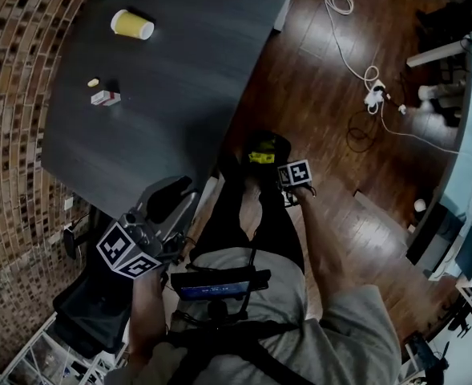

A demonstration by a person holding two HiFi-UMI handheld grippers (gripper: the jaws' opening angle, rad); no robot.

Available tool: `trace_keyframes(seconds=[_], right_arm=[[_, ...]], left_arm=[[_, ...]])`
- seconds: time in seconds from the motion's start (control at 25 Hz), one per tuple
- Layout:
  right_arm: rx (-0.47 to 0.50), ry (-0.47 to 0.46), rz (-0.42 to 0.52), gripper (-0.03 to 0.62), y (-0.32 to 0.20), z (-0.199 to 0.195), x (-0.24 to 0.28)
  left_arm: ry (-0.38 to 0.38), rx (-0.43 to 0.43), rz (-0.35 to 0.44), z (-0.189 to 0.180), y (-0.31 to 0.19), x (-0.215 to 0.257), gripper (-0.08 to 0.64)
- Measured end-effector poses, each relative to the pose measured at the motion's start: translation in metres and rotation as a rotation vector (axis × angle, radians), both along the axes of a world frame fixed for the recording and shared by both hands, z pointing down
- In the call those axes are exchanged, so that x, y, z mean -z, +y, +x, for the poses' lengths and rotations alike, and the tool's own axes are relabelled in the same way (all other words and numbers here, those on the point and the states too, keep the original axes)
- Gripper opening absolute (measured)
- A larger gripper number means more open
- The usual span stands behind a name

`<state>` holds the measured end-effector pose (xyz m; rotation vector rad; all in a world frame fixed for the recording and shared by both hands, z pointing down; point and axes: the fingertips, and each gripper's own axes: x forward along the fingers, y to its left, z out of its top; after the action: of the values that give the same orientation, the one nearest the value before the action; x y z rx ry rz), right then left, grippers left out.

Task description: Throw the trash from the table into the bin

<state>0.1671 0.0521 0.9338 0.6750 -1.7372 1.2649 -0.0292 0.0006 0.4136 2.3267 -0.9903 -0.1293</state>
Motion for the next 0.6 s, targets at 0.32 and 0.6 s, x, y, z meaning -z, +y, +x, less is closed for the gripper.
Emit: trace_keyframes(seconds=[0.32,0.6], right_arm=[[-0.213,-0.55,0.409,0.112,-0.048,-0.003,0.243],[-0.293,-0.751,0.816,0.112,-0.074,0.038,0.424]], left_arm=[[0.059,-0.051,0.122,0.03,-0.011,0.035,0.092],[0.078,-0.128,0.209,0.065,-0.019,0.061,0.092]])
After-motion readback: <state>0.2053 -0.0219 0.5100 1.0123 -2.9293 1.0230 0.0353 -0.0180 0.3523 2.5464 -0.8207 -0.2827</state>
